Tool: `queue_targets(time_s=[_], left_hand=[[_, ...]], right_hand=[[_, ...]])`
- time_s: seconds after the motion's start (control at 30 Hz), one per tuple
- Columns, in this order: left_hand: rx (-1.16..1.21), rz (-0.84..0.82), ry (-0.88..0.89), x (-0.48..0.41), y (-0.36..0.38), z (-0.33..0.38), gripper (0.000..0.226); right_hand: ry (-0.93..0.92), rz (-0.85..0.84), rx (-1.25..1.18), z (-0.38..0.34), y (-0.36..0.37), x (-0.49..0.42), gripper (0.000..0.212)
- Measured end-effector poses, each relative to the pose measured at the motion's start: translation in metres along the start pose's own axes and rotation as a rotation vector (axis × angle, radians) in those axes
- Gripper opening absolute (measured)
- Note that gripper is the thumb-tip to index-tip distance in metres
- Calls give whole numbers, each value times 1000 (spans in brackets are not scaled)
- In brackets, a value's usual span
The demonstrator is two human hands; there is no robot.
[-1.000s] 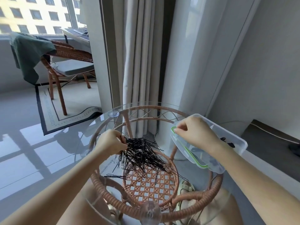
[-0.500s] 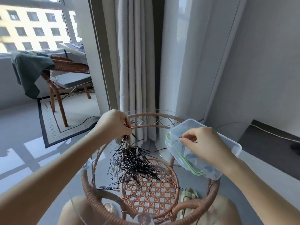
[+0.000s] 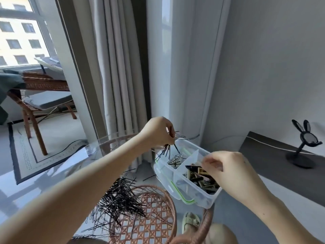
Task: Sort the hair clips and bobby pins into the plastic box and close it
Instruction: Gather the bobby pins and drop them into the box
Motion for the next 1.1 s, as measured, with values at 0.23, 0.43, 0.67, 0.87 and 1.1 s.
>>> queue_targets(time_s=[0.23, 0.43, 0.67, 0.87, 1.1], left_hand=[[-280, -249, 16, -47, 57, 13, 16], [-409, -459, -114, -56, 73, -4, 28], [-465, -581, -1, -41, 70, -4, 53], [-64, -163, 63, 1, 16, -52, 31], [-199, -59, -264, 82, 49, -191, 38]], right_hand=[[-21, 1, 26, 9, 0, 6, 10], [-23, -30, 62, 9, 8, 5, 15], [-13, -62, 57, 3, 21, 5, 18], [-133, -97, -18, -23, 45, 10, 19], [-159, -490, -24, -48, 163, -13, 50]])
Point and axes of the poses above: each hand's wrist, its own x-axis away from the middle knuckle, its own y-axis out of the palm, z = x × y, the point moved 5 cm from there along -x, towards the middle knuckle, and after that the axes turned 15 degrees about -z, right-handed, at the moved point
